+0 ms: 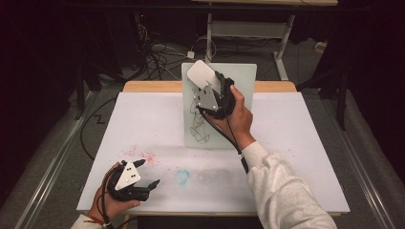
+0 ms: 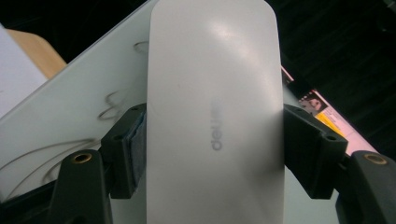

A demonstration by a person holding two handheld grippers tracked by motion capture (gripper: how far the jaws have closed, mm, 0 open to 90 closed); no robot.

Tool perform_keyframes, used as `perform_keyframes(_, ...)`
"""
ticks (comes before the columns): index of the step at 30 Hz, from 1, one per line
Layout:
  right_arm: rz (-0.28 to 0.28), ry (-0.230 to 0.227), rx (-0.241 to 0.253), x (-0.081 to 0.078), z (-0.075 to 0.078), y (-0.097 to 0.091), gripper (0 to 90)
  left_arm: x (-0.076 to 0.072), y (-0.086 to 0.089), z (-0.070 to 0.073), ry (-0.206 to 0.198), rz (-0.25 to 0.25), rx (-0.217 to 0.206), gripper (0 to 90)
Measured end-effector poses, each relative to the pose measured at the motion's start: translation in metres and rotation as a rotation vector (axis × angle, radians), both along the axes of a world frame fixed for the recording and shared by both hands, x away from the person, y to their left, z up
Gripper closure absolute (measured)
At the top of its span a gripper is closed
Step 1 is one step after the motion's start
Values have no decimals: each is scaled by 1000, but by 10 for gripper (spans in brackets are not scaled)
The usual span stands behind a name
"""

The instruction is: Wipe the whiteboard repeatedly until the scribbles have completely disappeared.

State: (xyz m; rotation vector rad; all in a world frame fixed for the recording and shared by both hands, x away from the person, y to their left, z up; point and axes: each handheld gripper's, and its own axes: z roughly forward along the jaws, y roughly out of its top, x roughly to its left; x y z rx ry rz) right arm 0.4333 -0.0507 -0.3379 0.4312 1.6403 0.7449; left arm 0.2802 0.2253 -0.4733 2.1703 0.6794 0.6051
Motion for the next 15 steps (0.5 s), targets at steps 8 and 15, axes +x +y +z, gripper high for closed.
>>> perform_keyframes(8,34,36,-52,-6,-17,16,310,0,0,0,2,-2,1,178)
perform_keyframes(15,53,52,-97,-20,-51,12,309,-1,0,0,1,-2,2,178)
